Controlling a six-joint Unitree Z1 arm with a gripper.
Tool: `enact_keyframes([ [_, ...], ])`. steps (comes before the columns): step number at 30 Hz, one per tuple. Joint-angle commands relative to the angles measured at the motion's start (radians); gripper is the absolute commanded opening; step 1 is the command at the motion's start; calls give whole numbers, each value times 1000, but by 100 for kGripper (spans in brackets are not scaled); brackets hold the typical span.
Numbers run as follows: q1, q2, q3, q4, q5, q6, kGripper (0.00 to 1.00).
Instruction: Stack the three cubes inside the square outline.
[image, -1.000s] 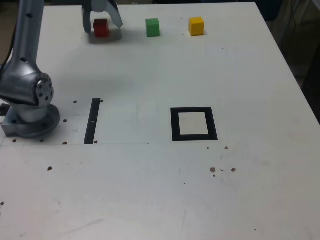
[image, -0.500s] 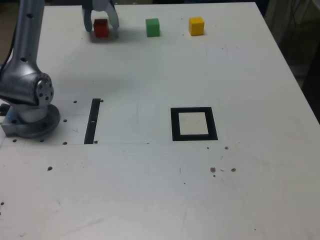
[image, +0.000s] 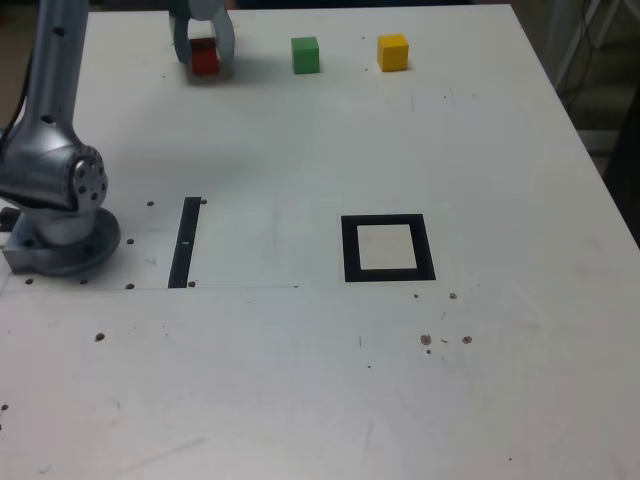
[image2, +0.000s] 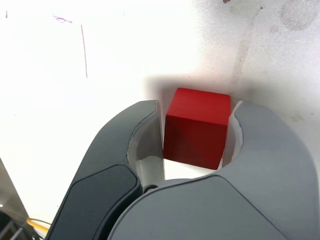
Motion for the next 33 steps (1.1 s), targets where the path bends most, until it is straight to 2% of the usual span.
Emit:
enact_keyframes([
  [1,7,14,-7,6,-13,2,34],
  [7,11,19,-22,15,-31,5,28],
  [14,10,15,-38,34,-64,29,27],
  [18,2,-14,-57,56,-65,30,26],
  [26,-40,-127,-66,96,-53,16,25],
  [33,-145,-215,-14,135,6,-37,25],
])
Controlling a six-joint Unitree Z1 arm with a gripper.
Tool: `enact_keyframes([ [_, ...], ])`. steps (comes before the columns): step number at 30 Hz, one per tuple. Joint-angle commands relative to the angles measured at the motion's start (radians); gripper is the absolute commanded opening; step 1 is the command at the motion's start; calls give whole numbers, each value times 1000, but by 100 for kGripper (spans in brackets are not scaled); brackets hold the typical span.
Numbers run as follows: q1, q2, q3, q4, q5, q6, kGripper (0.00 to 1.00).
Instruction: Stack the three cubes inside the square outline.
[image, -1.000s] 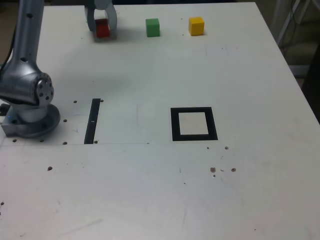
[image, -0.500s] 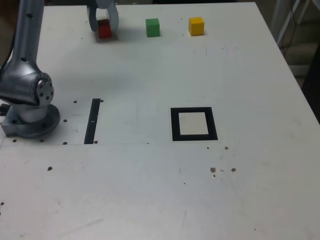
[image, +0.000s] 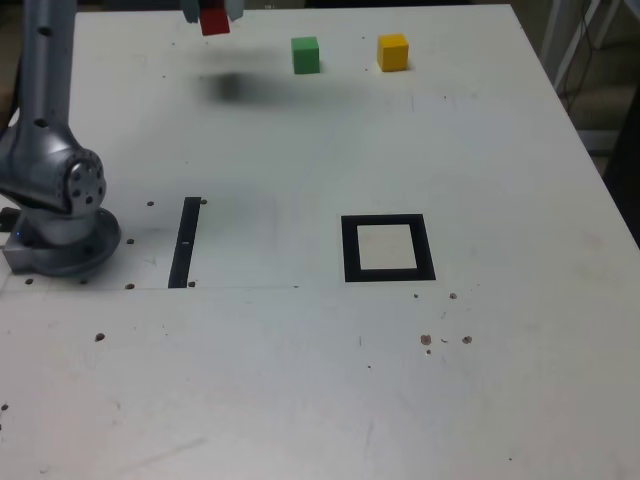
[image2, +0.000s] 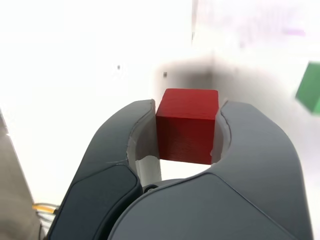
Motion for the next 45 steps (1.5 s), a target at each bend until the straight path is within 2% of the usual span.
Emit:
enact_keyframes([
  [1,-45,-34,25,10,21,-21,25],
  [7,-192,-132,142,15,67,-102,25],
  [17,-441,-224,336,-14,69,-255,25],
  [30,-716,-242,370,-15,-10,-443,25],
  [35,-810,-236,367,-26,-25,-521,25],
  [40,-921,-204,343,-30,-44,-618,25],
  [45,-1019,-160,317,-28,-84,-727,25],
])
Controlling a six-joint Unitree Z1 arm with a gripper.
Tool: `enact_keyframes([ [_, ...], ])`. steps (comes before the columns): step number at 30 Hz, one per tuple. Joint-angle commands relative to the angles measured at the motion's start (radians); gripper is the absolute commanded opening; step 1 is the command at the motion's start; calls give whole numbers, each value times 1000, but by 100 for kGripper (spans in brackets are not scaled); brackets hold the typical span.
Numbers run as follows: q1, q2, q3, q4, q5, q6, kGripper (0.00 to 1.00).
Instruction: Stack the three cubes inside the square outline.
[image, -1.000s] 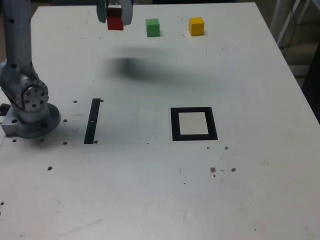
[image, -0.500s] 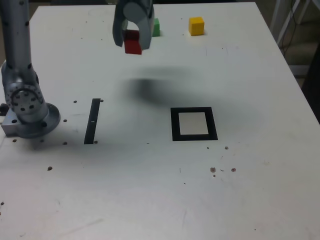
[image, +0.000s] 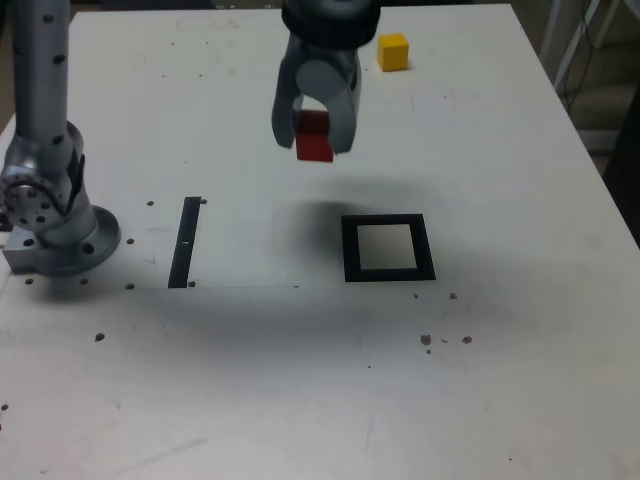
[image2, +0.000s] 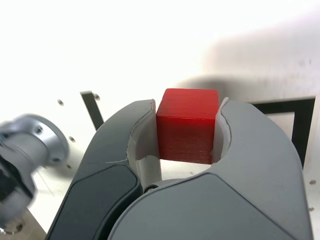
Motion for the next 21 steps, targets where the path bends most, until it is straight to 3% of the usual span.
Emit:
enact_keyframes([
  [1,-22,12,-10,1,-16,-29,25],
  [13,-141,80,-104,3,-95,-165,25],
  [21,-177,159,-160,15,-108,-204,25],
])
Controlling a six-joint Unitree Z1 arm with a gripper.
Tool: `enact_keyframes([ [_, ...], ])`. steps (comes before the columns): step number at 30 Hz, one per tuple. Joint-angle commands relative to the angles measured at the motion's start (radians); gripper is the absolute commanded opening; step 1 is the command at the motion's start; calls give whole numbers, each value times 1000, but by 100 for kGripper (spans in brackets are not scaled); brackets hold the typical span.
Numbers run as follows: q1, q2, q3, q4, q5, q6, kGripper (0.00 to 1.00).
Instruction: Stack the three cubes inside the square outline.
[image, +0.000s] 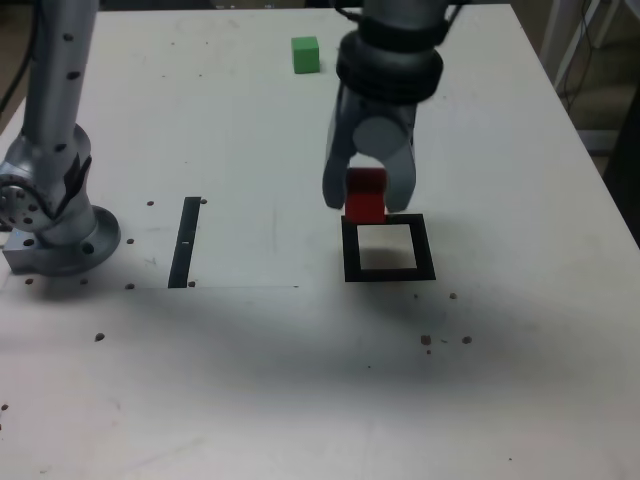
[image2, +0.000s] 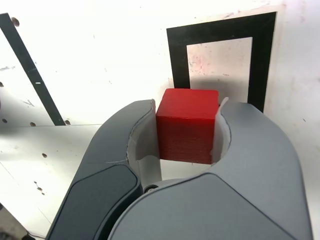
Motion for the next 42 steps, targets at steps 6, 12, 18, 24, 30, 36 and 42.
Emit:
enact_keyframes([
  [6,3,39,5,-26,25,-4,25],
  [12,6,69,8,-46,22,-4,25],
  [18,6,97,17,-66,22,-3,25],
  [24,6,99,29,-103,18,4,29],
  [30,6,106,35,-123,19,12,34],
  [36,6,113,37,-131,17,33,49],
  [42,9,116,32,-132,3,64,74],
])
